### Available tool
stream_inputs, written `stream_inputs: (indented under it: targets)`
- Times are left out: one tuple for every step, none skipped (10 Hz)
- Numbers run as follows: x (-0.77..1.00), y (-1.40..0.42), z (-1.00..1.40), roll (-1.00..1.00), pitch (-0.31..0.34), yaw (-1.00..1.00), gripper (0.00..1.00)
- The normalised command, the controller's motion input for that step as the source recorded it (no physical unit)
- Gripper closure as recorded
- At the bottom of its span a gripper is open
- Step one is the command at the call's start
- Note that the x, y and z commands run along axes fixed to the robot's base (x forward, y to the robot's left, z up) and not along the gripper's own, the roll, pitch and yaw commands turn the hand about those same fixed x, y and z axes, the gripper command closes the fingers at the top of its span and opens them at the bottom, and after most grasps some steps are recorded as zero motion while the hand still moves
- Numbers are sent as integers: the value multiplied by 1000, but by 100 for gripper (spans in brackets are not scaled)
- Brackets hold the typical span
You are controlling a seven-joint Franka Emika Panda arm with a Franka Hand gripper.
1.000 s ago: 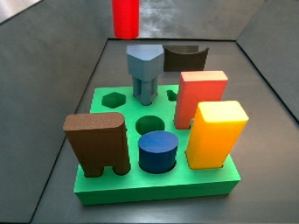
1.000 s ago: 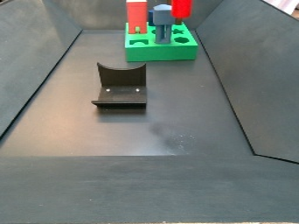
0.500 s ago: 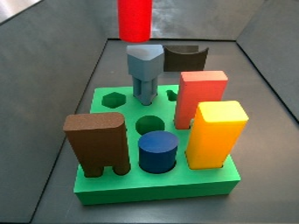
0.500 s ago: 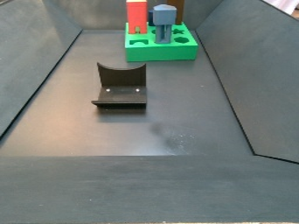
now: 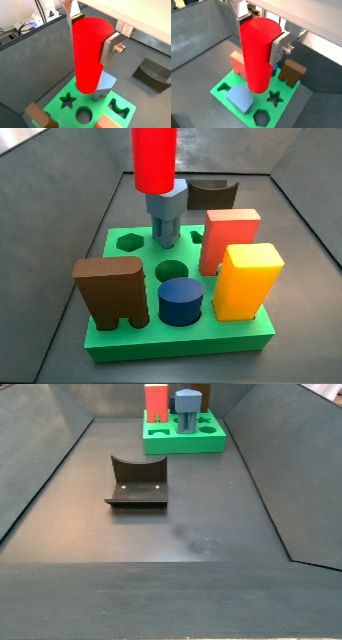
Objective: Pick up the round object. Move up. Move to above the board. Insert the round object.
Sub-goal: Insert the round object.
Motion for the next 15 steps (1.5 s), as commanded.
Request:
stream_inputs:
  targets:
    - [123, -397, -523, 220, -17, 26, 100]
    - [26, -291, -769, 257, -63, 14, 100]
    - [0, -346, -760, 230, -93, 11, 100]
    - [29, -303, -631, 69, -131, 0, 100]
    - [186, -189, -711, 69, -91, 0, 100]
    - [146, -163, -703, 30, -84, 0, 100]
    - [251, -100, -686, 47, -29, 0, 100]
    - [220, 0, -663, 104, 0, -40, 100]
    - [151, 0, -569, 54, 0, -31, 100]
    - [131, 0, -391, 7, 0, -29, 100]
    - [0, 0, -249, 0, 0, -34, 100]
    - [0, 0, -226, -3, -10, -14, 100]
    - [0, 0, -223, 0, 0, 0, 100]
    - [209, 0, -320, 4, 0, 0, 100]
    - [177, 0, -357, 19, 0, 0, 100]
